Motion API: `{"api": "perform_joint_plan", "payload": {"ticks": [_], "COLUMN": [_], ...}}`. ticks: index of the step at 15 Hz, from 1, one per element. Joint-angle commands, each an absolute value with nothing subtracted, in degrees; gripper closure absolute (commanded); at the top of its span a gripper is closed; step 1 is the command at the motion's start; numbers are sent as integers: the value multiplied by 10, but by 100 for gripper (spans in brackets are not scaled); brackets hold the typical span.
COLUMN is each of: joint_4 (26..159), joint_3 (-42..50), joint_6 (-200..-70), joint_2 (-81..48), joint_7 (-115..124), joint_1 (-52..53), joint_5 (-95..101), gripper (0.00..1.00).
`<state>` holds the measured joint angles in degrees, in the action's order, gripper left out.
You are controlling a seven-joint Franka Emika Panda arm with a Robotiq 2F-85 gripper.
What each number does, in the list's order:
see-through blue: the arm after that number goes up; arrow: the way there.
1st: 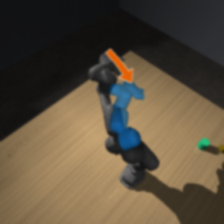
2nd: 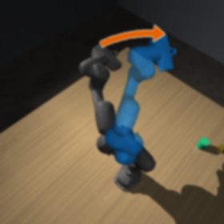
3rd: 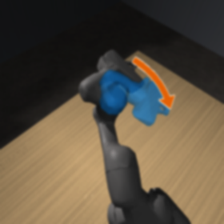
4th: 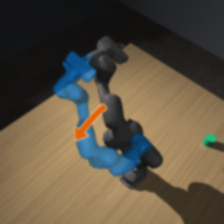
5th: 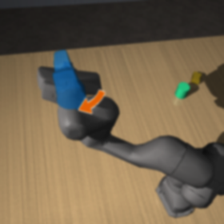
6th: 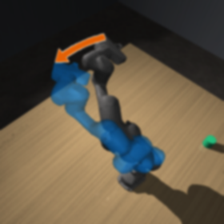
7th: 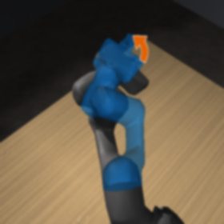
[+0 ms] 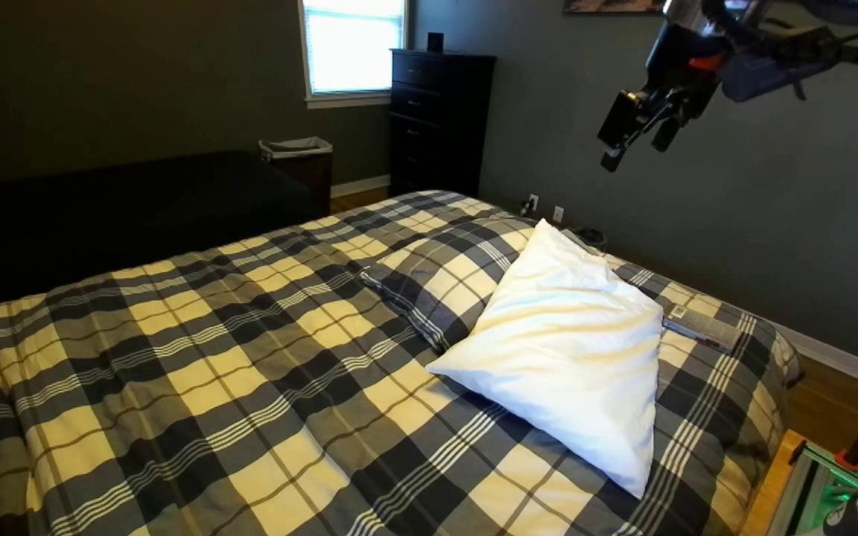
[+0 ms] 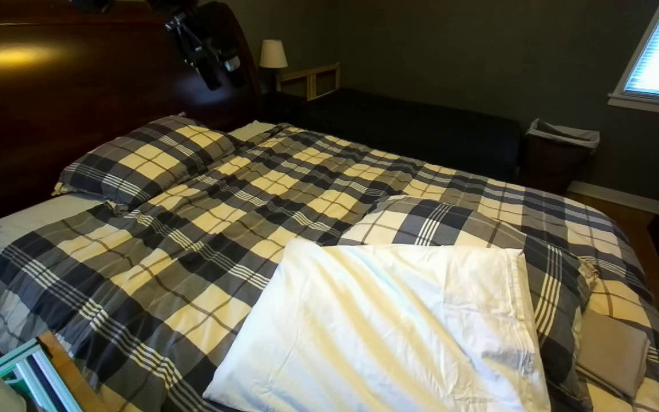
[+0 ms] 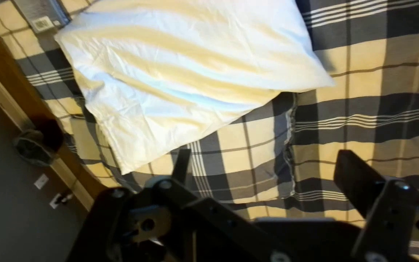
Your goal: Move the pillow
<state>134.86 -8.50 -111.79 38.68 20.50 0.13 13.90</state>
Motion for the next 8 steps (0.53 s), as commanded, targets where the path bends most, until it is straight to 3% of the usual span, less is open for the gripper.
{"api": "perform_joint_plan", "payload": {"ticks": [1, 8], "joint_4": [1460, 1550], "joint_3": [-85, -111], "joint_6": [-1231, -1304], "joint_2": [407, 331], "joint_7": [179, 192], "joint_1": [38, 30], "joint_5": [99, 90], "gripper": [0, 0]}}
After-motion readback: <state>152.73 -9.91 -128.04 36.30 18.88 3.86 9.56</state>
